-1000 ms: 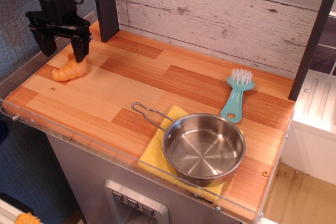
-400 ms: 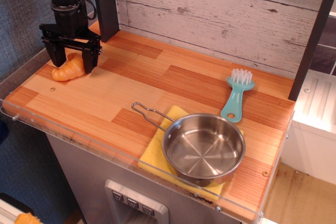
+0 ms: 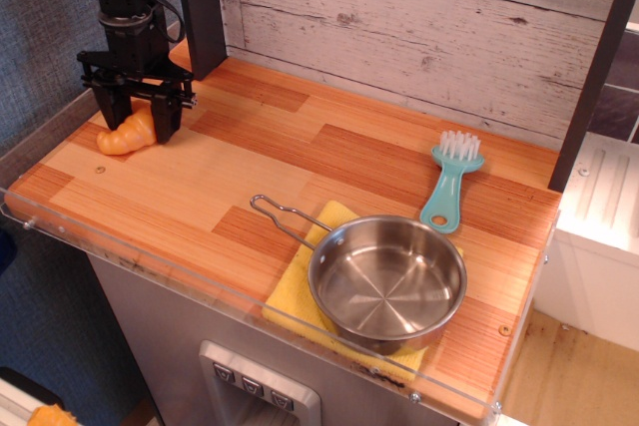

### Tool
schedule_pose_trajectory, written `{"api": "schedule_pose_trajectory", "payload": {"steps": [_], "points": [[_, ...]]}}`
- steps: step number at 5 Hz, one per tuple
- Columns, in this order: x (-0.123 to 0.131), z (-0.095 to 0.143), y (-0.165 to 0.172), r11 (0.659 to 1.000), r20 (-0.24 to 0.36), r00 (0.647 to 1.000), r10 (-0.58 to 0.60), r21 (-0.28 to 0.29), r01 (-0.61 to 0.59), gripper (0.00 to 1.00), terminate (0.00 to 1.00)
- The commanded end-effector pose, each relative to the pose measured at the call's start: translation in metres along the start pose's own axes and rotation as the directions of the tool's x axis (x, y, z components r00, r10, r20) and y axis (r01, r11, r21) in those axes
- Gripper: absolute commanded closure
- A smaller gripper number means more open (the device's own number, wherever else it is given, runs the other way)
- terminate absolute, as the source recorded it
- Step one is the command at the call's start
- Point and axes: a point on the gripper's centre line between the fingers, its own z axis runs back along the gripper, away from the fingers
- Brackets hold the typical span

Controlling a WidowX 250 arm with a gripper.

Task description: Place the crescent into the pan.

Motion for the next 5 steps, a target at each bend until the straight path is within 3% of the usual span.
{"api": "schedule_pose_trajectory", "payload": {"steps": [1,2,3,5], "points": [[-0.004,0.037,0.001,1.0,0.067,0.998,0.013,0.007,-0.013,1.0,0.0],[-0.016,0.079,-0.012,0.997,0.126,0.99,0.057,-0.055,-0.051,1.0,0.0],[-0.03,0.111,-0.057,0.997,0.142,0.989,0.031,-0.068,-0.022,1.0,0.0],[-0.055,0.104,-0.153,0.982,0.101,0.982,-0.161,-0.085,0.17,1.0,0.0]]}}
